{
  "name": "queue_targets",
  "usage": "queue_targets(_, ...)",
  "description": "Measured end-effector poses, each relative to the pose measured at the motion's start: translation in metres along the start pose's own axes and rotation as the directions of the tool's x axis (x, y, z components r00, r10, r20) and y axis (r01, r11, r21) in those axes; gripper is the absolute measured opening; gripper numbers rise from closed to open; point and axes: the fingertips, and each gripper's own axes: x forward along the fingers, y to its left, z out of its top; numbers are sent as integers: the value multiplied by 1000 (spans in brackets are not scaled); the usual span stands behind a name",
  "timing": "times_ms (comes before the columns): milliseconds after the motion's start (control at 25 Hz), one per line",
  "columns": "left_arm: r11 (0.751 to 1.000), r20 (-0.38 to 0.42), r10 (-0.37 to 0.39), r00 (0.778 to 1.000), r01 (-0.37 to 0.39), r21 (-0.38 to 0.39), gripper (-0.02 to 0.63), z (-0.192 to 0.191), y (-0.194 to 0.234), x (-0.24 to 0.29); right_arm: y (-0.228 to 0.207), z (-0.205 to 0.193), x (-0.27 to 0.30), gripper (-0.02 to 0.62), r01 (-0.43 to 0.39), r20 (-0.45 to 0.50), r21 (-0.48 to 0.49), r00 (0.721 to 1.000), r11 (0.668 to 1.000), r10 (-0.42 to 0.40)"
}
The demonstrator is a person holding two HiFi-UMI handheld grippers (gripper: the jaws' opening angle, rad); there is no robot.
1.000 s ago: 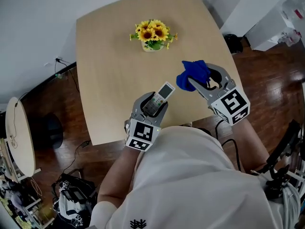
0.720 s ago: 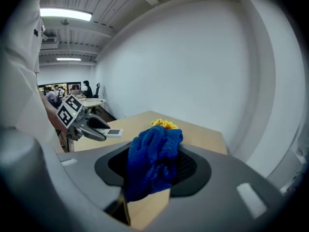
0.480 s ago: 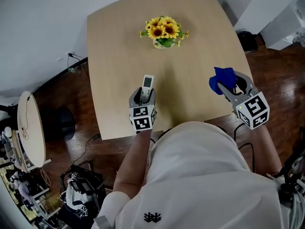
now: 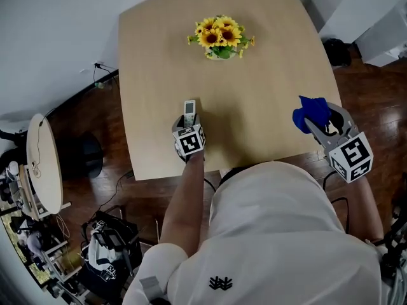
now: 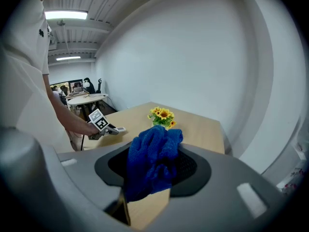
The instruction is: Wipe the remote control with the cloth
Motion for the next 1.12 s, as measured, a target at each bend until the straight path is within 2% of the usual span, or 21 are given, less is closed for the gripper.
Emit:
queue_targets(240,999,-35,42,998,-43,-15,236,-11,3,11,-7,-7,-4,196,-10,-3,5,1000,1000,10)
queue_targets(440,998,-66,67,996,-66,18,238,-17,2,11,-8,-5,-3,196,-31,3,5,1000,1000,31)
queue_targets(800,999,-83,38,996,-36,20,247,-13,-2,19,-16,-10,13,196,-48,6,10,999,999,47)
queue_targets(880,999,-88,31,996,-28,31,284,-11,-4,16,-13,-11,14,196,-58,8,15,998,998,58)
queue_targets(1120,997,-52,47,998,-44,69,288,-14,7,-27,1,-12,28,196,-105,25,29,994,994,104)
